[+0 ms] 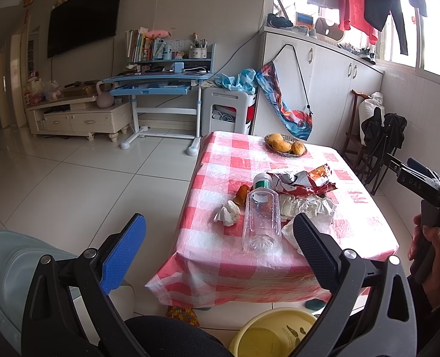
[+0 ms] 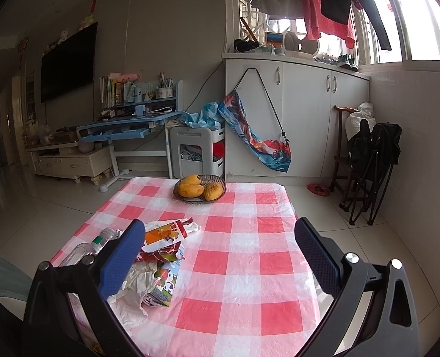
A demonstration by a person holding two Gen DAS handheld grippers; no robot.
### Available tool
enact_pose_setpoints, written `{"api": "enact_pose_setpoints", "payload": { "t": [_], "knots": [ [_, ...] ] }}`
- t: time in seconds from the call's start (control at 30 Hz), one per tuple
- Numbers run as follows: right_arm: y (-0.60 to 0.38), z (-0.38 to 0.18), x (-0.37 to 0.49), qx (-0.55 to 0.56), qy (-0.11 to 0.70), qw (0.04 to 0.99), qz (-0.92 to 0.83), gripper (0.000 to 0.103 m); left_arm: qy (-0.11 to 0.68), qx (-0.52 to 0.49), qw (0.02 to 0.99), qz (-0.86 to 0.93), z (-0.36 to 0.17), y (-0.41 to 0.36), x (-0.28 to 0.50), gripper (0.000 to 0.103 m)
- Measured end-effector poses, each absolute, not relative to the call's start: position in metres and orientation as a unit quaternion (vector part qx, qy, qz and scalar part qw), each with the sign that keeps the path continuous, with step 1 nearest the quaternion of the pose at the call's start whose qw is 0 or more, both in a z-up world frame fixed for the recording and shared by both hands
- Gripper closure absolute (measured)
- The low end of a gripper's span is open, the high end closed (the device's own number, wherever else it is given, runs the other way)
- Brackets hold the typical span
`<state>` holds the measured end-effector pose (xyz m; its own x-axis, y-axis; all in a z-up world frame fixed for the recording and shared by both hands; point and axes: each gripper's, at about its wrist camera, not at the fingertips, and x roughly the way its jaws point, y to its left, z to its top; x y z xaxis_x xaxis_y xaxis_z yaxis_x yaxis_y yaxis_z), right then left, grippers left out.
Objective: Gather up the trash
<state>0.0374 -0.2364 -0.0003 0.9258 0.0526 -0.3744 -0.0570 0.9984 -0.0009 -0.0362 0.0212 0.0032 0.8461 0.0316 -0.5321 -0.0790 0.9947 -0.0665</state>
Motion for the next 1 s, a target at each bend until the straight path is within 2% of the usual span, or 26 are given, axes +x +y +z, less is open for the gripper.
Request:
{"api": "enact_pose_setpoints", "payload": {
  "t": [1.0],
  "knots": [
    [-0.2372, 0.0025, 0.0388, -0.004, 0.194, 0.981, 0.030, 0.007, 0.276, -0.043, 0.960, 0.029, 0.0029, 0.0214, -0.0365, 0.008]
  ]
}}
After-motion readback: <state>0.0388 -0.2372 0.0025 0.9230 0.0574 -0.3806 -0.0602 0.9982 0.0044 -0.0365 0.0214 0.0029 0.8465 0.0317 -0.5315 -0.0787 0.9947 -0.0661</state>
